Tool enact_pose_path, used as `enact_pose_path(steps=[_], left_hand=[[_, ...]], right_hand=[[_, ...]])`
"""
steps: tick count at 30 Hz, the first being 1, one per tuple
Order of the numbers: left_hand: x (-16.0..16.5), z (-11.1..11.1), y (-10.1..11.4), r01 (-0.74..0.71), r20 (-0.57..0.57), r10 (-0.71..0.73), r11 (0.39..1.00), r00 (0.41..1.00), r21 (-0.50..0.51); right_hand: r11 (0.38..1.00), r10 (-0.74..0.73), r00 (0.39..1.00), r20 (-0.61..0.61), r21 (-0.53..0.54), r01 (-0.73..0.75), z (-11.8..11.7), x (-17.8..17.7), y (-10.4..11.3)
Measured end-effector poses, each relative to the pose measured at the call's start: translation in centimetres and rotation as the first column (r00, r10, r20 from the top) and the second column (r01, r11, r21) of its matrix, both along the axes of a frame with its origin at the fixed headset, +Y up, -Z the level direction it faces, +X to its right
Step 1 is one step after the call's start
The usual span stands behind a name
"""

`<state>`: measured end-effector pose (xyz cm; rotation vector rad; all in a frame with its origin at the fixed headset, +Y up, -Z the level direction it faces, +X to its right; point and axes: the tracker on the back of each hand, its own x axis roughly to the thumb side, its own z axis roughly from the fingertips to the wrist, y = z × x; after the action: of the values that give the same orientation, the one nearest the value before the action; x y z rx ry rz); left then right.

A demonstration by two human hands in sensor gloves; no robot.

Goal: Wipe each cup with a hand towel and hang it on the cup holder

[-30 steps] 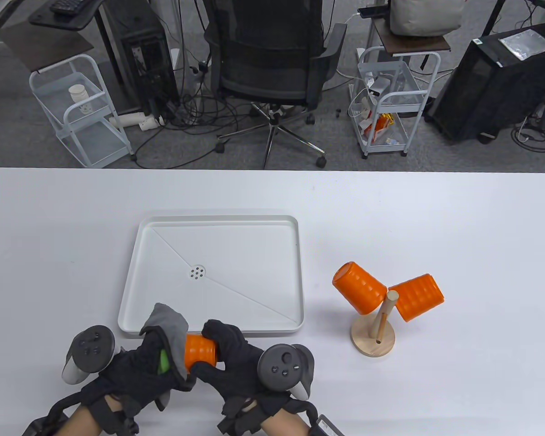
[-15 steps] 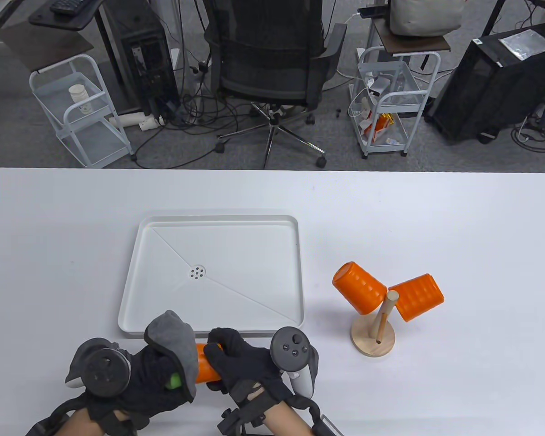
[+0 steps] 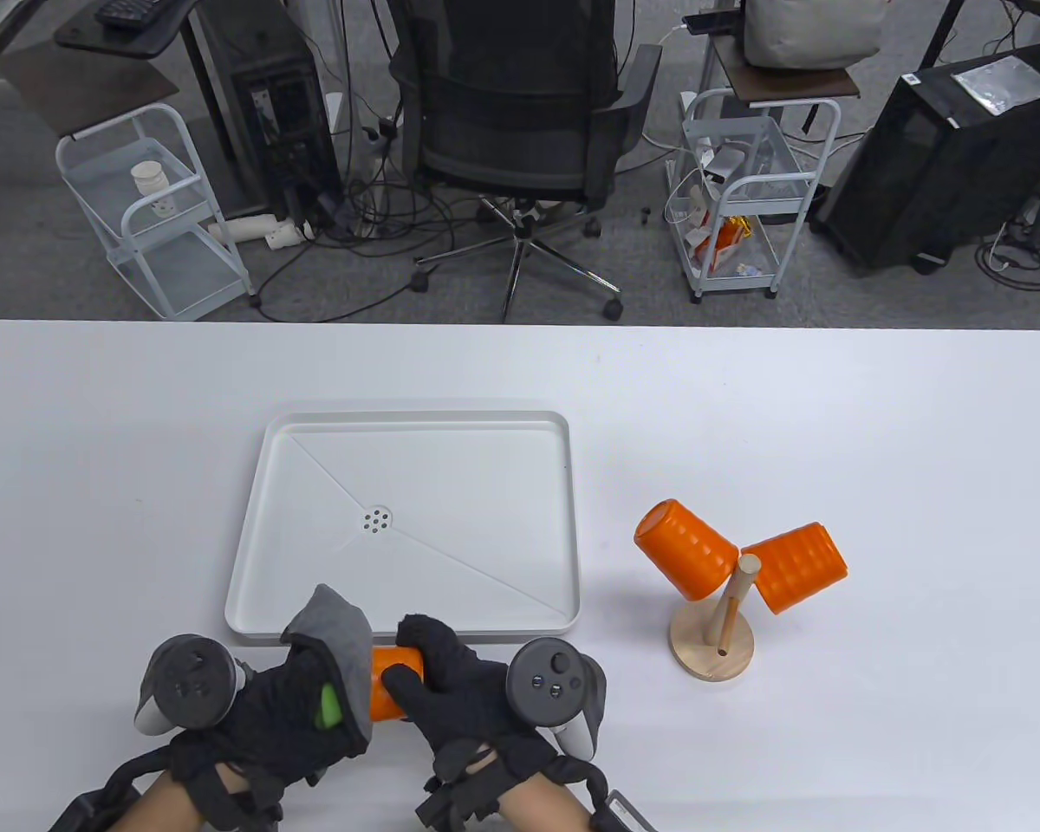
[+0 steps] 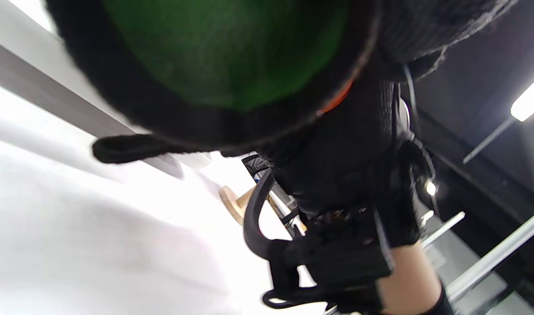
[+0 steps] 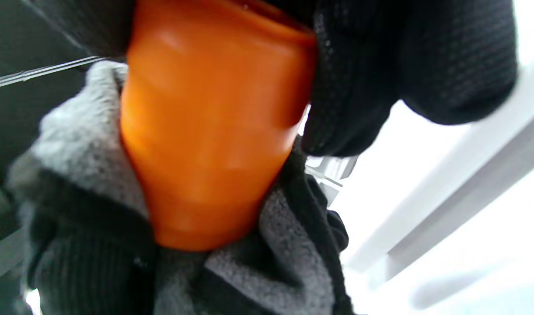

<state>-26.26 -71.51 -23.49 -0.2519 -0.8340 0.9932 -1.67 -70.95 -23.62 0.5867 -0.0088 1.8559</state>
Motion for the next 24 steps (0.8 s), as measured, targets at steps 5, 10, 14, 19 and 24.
enact_pose_path(steps=[5,10,14,19,24], left_hand=[[-0.3,-0.5,-0.9,-0.120,-0.013,0.119,0.982,0.993,-0.149],[-0.3,-0.8,-1.6,-0.195,-0.007,0.200,0.946,0.980,-0.259],[-0.2,-0.6,-1.2,-0.153,0.015,0.159,0.967,0.987,-0.205],[-0.2,0.1,-0.1,0.011,0.021,-0.011,1.000,1.000,-0.013],[0.1,0.8,0.7,0.157,0.031,-0.163,0.977,0.986,0.144]], right_hand=[[0.993,0.031,0.999,-0.042,0.118,-0.025,0.4,-0.4,0.6],[0.985,0.063,0.997,-0.049,0.163,-0.055,0.5,-0.5,0.9],[0.994,0.054,0.997,-0.054,0.099,-0.049,0.4,-0.5,0.7],[0.994,-0.027,0.998,-0.056,-0.108,0.021,-0.1,-0.3,-0.1],[0.946,-0.085,0.994,-0.063,-0.319,0.060,-0.5,-0.2,-1.4]])
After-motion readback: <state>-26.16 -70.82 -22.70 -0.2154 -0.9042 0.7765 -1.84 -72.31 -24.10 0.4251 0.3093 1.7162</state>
